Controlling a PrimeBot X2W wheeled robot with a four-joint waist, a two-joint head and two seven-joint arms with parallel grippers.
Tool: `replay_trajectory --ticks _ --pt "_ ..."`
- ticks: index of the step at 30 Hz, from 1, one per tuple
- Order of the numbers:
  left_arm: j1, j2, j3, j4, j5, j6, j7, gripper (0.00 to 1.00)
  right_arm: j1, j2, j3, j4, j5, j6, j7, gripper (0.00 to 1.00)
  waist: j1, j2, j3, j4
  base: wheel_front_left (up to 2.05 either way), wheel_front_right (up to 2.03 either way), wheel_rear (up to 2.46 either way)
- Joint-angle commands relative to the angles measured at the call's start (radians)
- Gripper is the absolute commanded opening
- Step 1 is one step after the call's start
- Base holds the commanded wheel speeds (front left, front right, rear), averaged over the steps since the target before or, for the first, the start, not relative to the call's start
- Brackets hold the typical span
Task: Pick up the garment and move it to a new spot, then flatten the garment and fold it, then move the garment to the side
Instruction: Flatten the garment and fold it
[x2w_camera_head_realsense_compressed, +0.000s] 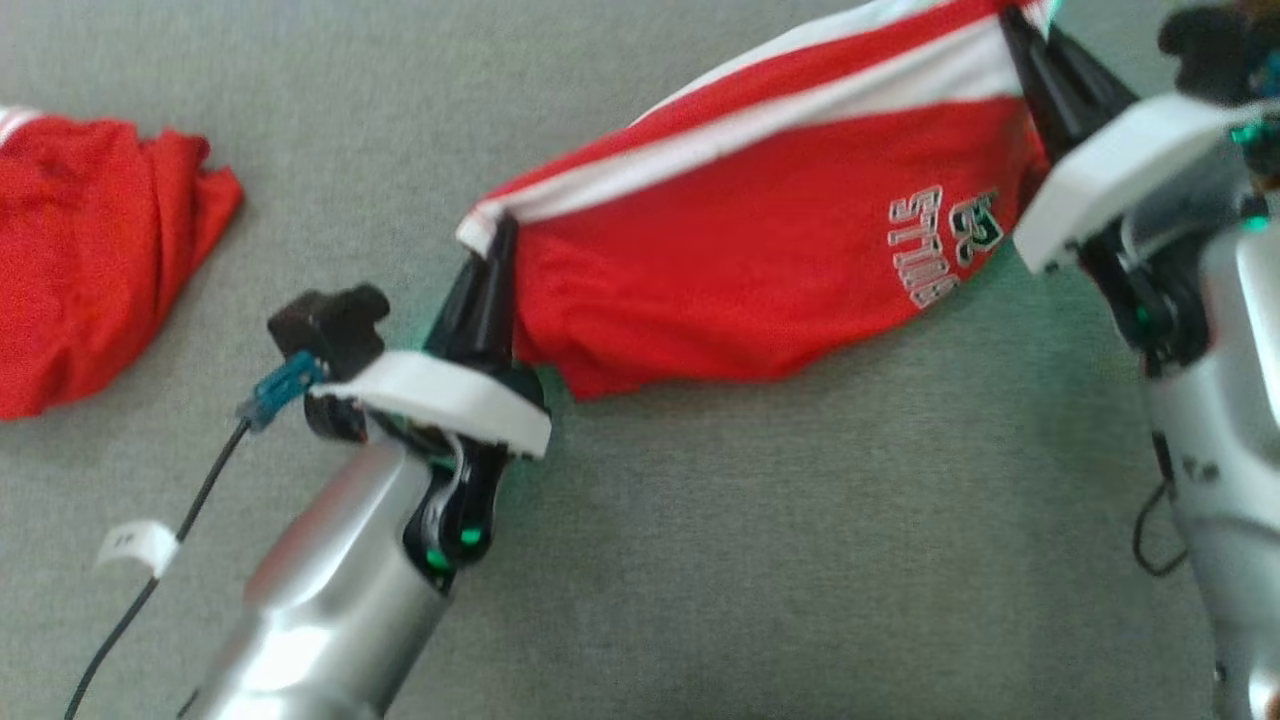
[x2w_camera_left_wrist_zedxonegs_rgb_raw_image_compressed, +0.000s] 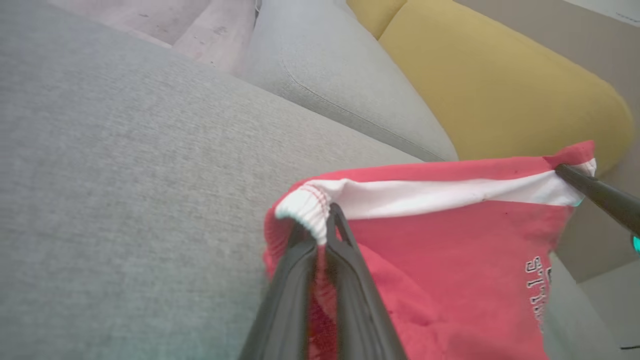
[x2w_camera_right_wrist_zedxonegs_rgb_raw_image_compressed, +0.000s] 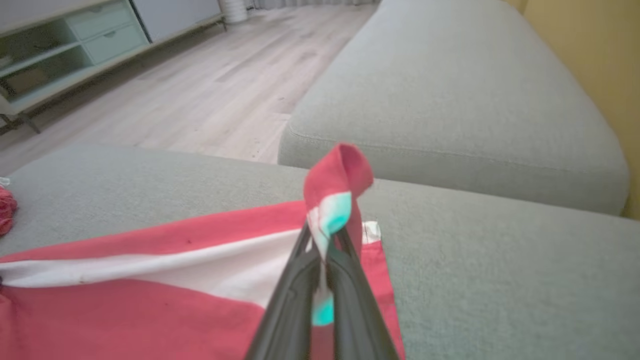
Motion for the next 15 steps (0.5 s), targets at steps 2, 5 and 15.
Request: replay_trajectory --ticks 2,5,15 --pt "-0.056 -0.007 0.039 0.028 0.018 -0.017 -0.03 0.0 -0.067 0.009 0.033 0.039 0.001 -0.001 -0.032 0.0 -0.0004 0.0 0.053 0.028 0.0 0.0 0.0" --pt "-0.085 -0.032 0.034 0.082 0.022 -0.04 -0.051 0.06 -0.118 0.03 0.049 0.132 -0.006 -0.001 -0.056 0.0 -0.0004 0.0 0.07 0.033 0.0 0.0 0.0" --pt "-0.064 -0.063 0.013 0.167 0.026 -0.102 -0.091 1.0 -0.175 0.045 0.068 0.336 0.004 -0.001 -0.14 1.0 -0.0004 0.0 0.021 0.033 0.0 0.0 0.0"
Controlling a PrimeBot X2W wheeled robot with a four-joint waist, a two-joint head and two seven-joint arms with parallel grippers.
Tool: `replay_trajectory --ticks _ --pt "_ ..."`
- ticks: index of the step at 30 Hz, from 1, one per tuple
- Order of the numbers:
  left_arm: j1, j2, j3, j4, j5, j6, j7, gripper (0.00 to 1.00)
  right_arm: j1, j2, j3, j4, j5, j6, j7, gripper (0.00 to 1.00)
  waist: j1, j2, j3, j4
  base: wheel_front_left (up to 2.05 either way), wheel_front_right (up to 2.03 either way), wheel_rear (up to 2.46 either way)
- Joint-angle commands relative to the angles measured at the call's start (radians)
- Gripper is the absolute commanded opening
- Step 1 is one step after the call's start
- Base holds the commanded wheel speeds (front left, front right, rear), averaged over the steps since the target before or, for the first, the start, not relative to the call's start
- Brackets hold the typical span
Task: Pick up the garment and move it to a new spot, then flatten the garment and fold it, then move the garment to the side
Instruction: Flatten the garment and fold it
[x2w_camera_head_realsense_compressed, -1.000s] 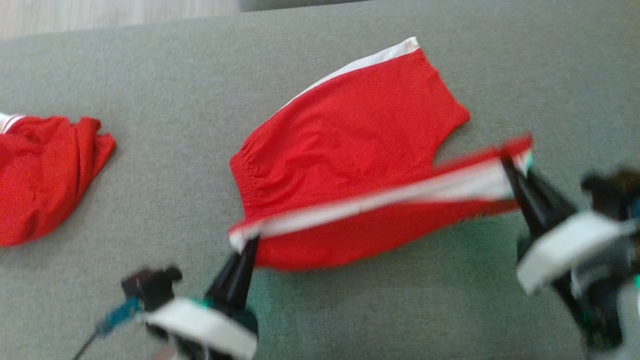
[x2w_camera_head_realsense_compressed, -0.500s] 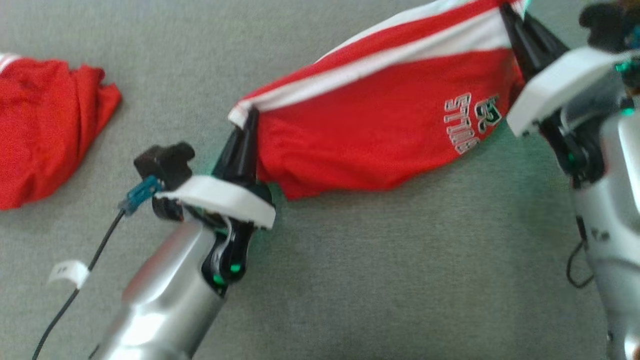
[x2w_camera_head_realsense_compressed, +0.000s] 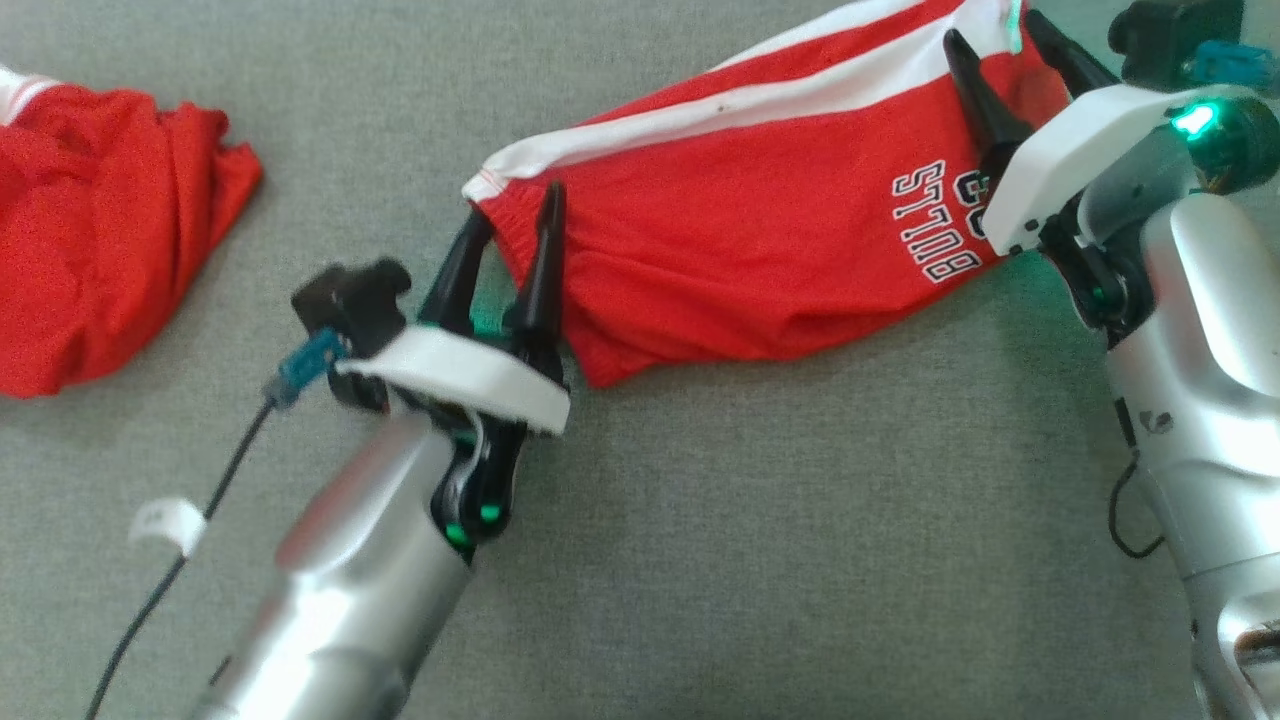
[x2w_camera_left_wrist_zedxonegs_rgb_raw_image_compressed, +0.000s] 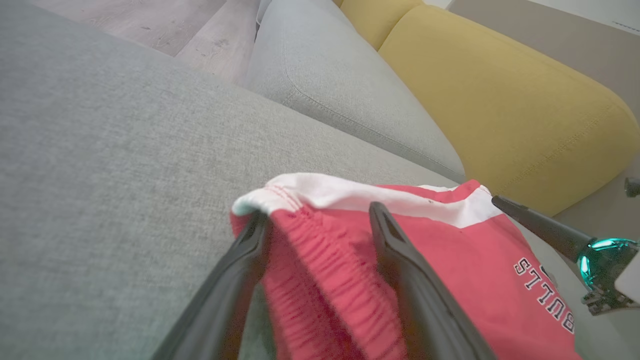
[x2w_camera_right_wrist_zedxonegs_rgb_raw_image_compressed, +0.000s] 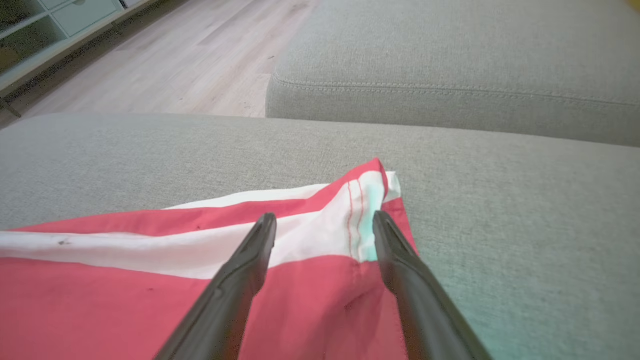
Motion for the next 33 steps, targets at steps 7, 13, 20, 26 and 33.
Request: replay_trajectory --ticks 7,13,20,26,33 --pt "0.126 0.069 0.032 -0.03 0.032 0.004 -0.028 1.0 -0.005 -0.012 0.005 0.028 0.061 -0.001 0.028 1.0 0.0 0.0 -0.106 -0.004 0.0 0.0 0.0" --pt "0.173 0.134 0.107 -0.084 0.154 0.035 -0.038 1.0 0.014 -0.027 -0.012 0.067 0.109 -0.001 0.101 1.0 0.0 0.0 -0.142 0.013 0.0 0.0 0.0" --pt "0.187 0.099 0.286 -0.162 0.373 0.015 -0.039 1.0 -0.012 -0.018 -0.07 0.14 0.113 -0.001 0.144 1.0 0.0 0.0 -0.101 0.045 0.0 0.0 0.0" --pt "0.178 0.041 0.371 -0.146 0.466 -0.031 -0.039 1.0 -0.055 0.003 -0.142 0.239 0.059 -0.001 0.143 1.0 0.0 0.0 -0.061 0.067 0.0 0.0 0.0" --pt "0.198 -0.008 0.43 -0.132 0.531 -0.069 -0.039 1.0 -0.081 0.041 -0.197 0.369 -0.035 -0.001 0.23 1.0 0.0 0.0 -0.048 0.09 0.0 0.0 0.0"
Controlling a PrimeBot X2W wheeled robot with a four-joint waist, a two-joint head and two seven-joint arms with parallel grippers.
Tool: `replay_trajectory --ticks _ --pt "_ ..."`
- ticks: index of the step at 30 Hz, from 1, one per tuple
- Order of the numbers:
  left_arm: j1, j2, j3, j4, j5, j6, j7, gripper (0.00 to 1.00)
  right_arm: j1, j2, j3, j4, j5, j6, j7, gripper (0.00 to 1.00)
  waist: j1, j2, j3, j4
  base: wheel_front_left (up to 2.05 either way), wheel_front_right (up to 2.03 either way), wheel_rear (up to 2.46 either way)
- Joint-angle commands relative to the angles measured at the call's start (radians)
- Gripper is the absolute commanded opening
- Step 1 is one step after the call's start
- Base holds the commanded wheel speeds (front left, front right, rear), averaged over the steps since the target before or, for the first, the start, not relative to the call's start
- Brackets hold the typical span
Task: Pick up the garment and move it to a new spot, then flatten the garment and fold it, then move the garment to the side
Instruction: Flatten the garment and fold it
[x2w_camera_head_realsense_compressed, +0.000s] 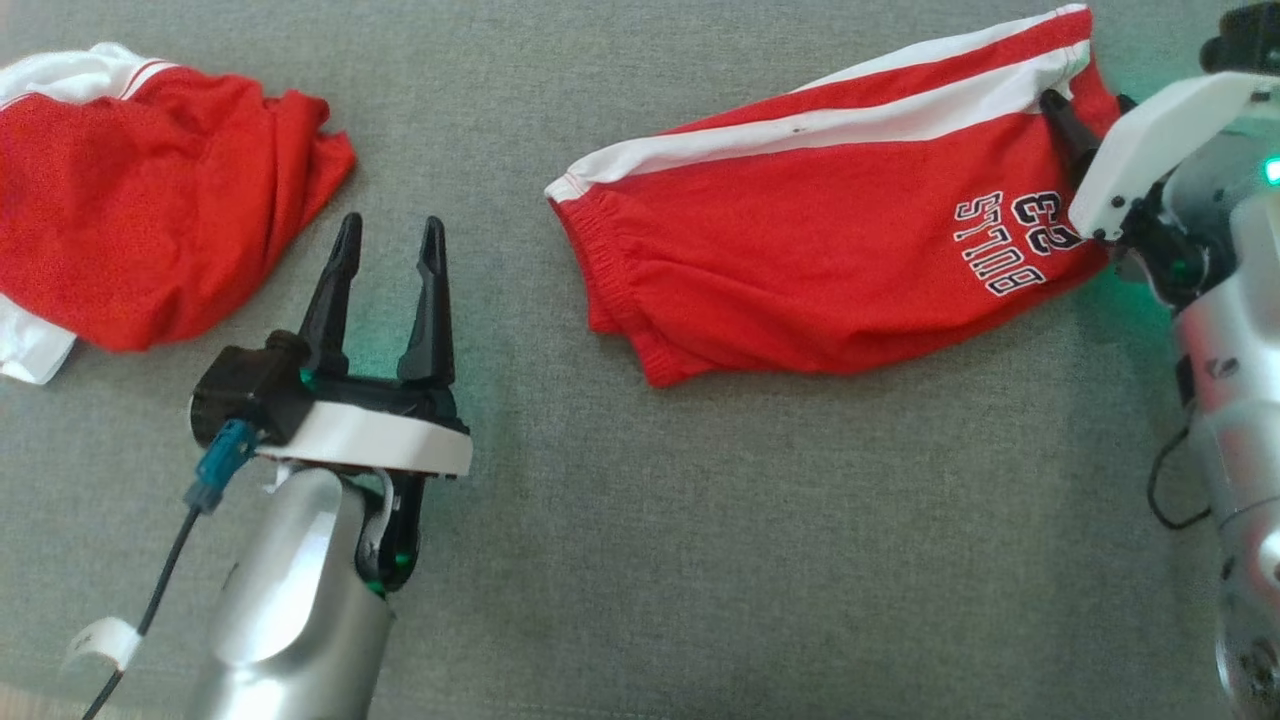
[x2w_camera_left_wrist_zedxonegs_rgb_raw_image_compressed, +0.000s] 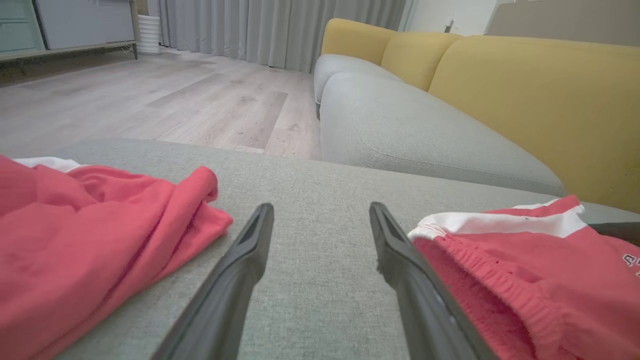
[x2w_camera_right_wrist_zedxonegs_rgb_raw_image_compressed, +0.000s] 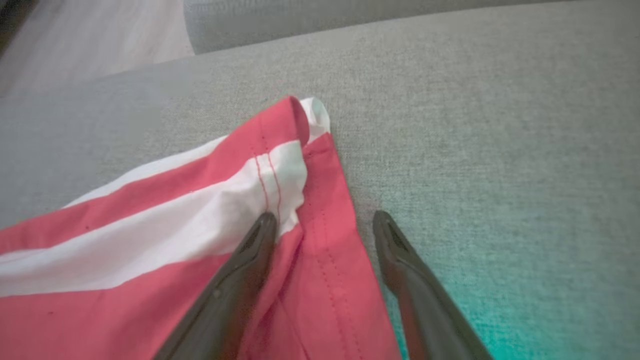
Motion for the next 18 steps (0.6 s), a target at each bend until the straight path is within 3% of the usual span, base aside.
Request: replay_trajectory --ticks 1,2,3,12,18 --pt "-0.003 0.009 0.046 -0.024 0.014 -0.01 -0.008 1.0 0.035 0.04 0.019 0.031 -0.017 -0.001 0.06 0.96 0.0 0.0 -0.006 0.002 0.0 0.0 0.0" --pt "0.001 0.005 0.05 -0.023 0.018 -0.013 -0.008 1.0 0.038 0.045 0.021 0.033 -0.021 -0.001 0.07 0.32 0.0 0.0 -0.01 0.002 0.0 0.0 0.0" --pt "0.006 0.002 0.055 -0.022 0.022 -0.015 -0.008 1.0 0.043 0.049 0.027 0.029 -0.024 -0.001 0.073 0.0 0.0 0.0 -0.014 0.001 0.0 0.0 0.0" --pt "0.05 0.0 0.088 -0.016 0.04 -0.022 -0.008 1.0 0.11 0.032 0.052 -0.101 -0.016 -0.001 -0.016 0.0 0.0 0.0 -0.069 -0.049 0.0 0.0 0.0" --pt "0.084 0.006 0.087 -0.022 0.028 -0.023 -0.008 1.0 0.17 -0.063 0.006 -0.24 -0.088 -0.001 -0.064 0.0 0.0 0.0 -0.116 -0.098 0.0 0.0 0.0"
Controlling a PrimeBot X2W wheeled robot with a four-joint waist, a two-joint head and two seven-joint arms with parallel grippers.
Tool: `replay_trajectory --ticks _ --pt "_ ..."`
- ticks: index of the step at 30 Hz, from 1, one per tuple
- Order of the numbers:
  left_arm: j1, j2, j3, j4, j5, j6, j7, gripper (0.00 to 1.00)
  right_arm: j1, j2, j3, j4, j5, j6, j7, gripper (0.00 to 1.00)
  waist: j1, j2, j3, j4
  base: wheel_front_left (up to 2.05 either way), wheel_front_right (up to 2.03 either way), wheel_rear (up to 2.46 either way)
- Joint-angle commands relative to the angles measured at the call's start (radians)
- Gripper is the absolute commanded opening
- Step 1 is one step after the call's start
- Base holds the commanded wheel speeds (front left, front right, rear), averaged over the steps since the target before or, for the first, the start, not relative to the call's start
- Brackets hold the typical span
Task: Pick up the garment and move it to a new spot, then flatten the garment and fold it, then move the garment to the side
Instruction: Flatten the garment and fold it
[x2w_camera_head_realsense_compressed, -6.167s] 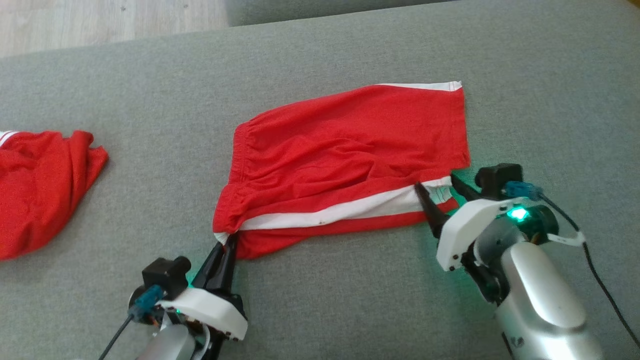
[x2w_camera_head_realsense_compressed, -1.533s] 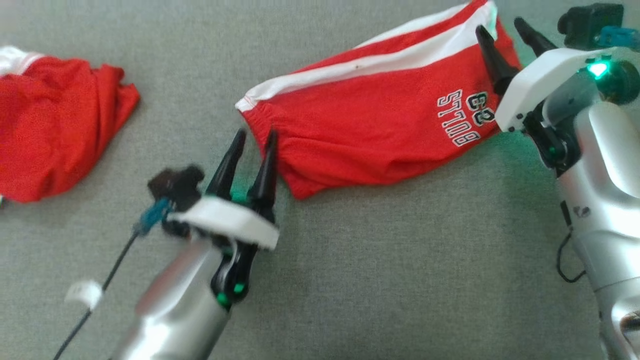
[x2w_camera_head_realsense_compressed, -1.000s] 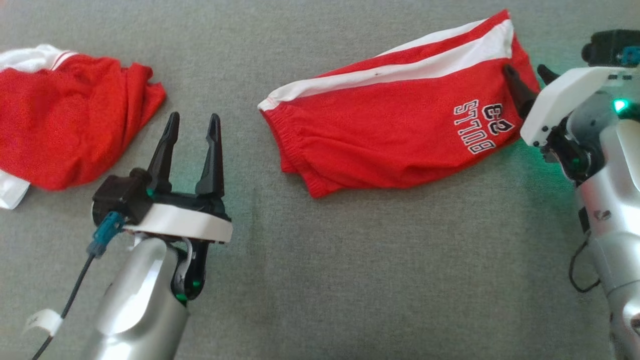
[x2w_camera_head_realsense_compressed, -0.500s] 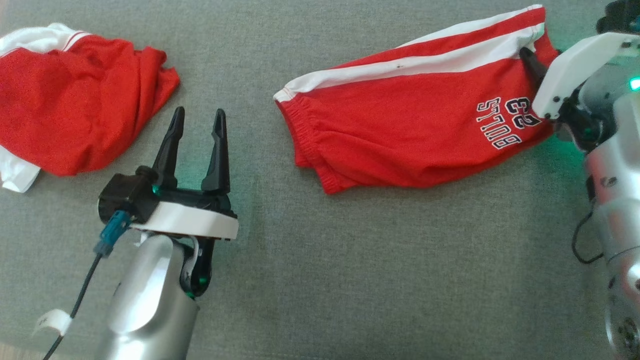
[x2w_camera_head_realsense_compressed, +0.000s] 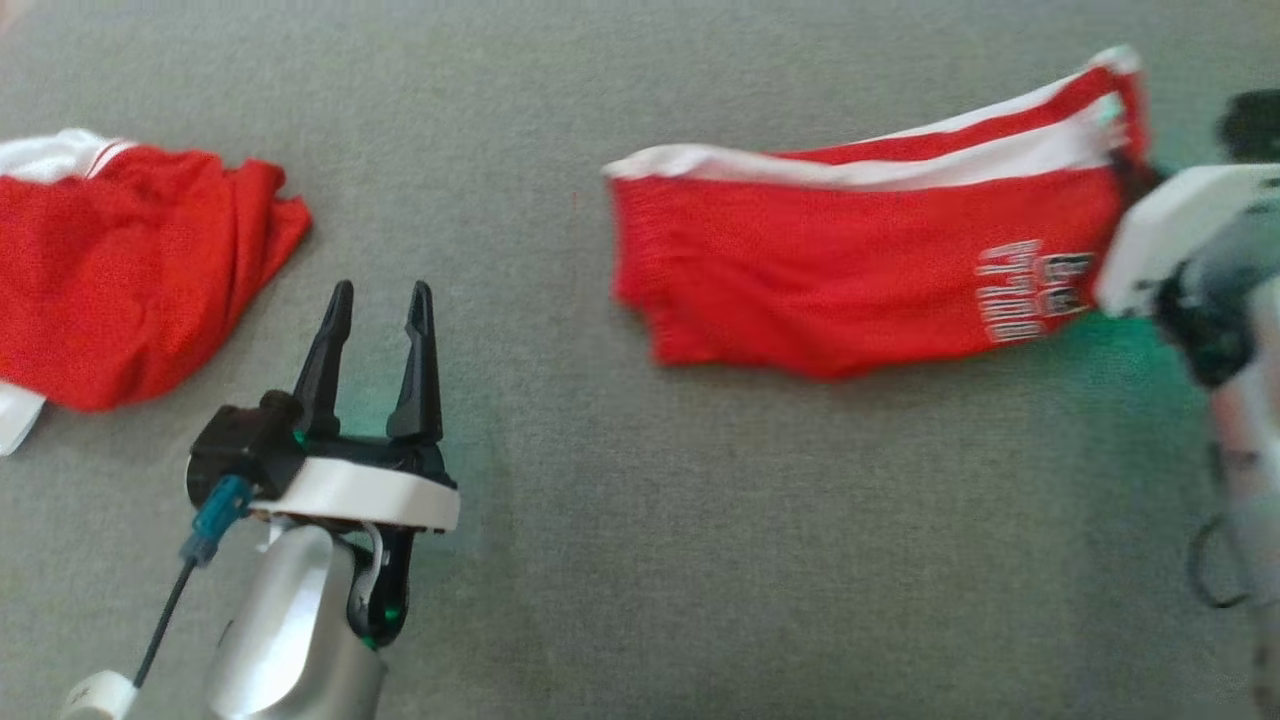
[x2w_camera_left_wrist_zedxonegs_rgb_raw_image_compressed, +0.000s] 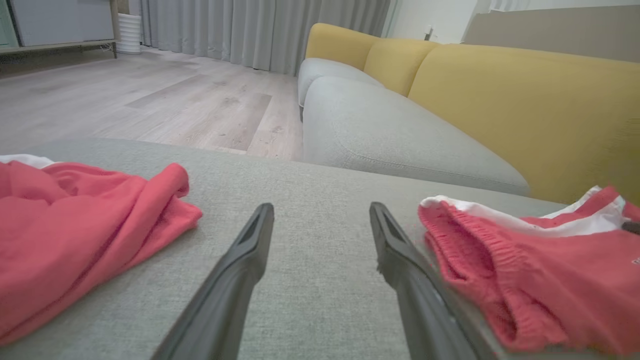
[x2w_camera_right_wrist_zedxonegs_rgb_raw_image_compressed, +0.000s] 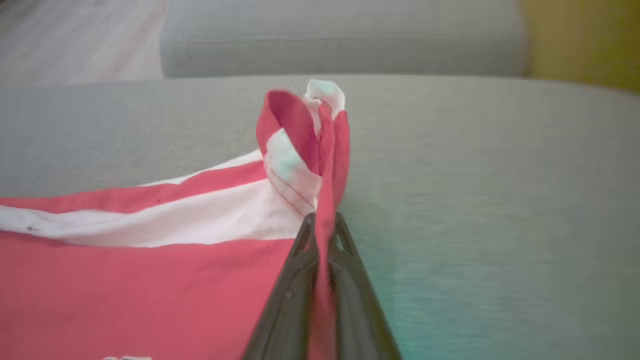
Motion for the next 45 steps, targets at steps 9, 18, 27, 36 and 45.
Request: replay_trajectory --ticks 9,18,27,36,45 --pt "0.01 0.027 -0.025 -0.021 -0.007 0.0 -0.008 1.0 0.078 -0.077 -0.174 -0.224 -0.168 -0.001 0.114 0.0 0.0 0.0 -0.056 0.0 0.0 0.0 0.0" --pt "0.02 0.036 -0.067 -0.007 -0.03 0.0 -0.008 1.0 0.097 0.113 -0.087 -0.399 -0.177 -0.001 0.256 0.0 0.0 0.0 -0.084 0.033 0.0 0.0 0.0" --pt "0.013 0.029 -0.086 -0.007 -0.043 0.0 -0.008 1.0 0.04 0.211 0.091 -0.311 -0.139 -0.001 0.253 0.0 0.0 0.0 -0.074 0.075 0.0 0.0 0.0" --pt "0.025 0.021 -0.079 -0.002 -0.051 0.0 -0.008 1.0 -0.003 0.225 0.165 -0.173 0.015 -0.001 0.196 1.0 0.0 0.0 -0.08 0.081 0.0 0.0 0.0" --pt "0.047 0.027 -0.063 0.001 -0.04 0.0 -0.008 1.0 0.014 0.184 0.128 -0.285 0.15 -0.001 0.069 1.0 0.0 0.0 -0.131 0.032 0.0 0.0 0.0"
